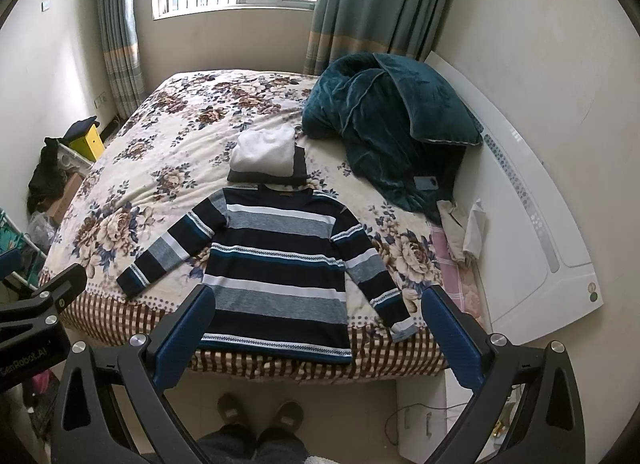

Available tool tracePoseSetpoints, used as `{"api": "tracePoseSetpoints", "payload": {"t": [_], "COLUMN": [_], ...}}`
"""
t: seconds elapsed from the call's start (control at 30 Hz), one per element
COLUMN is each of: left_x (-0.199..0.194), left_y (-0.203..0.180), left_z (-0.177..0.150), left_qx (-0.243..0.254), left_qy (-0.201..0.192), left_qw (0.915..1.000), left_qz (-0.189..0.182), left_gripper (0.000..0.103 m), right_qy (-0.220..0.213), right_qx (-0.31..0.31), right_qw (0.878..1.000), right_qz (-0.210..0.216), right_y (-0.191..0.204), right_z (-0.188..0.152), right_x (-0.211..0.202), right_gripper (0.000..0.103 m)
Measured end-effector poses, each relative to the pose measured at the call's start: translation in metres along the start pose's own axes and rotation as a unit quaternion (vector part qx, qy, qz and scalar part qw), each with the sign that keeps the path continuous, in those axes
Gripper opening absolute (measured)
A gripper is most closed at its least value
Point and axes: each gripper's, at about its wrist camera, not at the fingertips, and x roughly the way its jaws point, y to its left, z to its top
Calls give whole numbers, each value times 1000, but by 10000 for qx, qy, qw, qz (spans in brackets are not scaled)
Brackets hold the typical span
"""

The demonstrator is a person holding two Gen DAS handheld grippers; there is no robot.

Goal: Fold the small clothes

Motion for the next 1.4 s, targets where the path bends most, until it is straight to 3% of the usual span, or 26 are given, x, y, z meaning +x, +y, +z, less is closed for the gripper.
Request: {"api": "tracePoseSetpoints", "payload": {"t": [0.5,0.7,0.83,0.97,1.17,1.3,1.4], "left_x": [13,91,167,259,379,464,517], "left_y": [-12,-21,-31,-62,-88,-107,-108], "left_z": [5,19,24,22,15,5,3], "left_qx": [21,60,80,410,415,482,381], "left_qy": [-90,-164,97,766,1572,2054,2340], "left_qw": [9999,9990,9985,9936,9818,9719,9650], "left_qz": [85,414,534,718,986,1044,1125], "left_gripper": [102,102,102,102,102,102,102], "right_qy": [68,479,1002,1556,2318,2654,2546], "right_qx": [85,891,1738,2864,4634,5703,6611], "right_qw": [9999,9949,9785,9437,8538,7763,7055], "right_qz": [9,7,-472,-568,-499,-404,-211], "right_y": [-1,-30,-87,-162,-263,-302,-314], "right_z": [2,-9,-39,-92,-200,-273,-327], "right_x": [4,70,142,234,402,508,569], "right_gripper": [103,103,103,103,103,102,97]}}
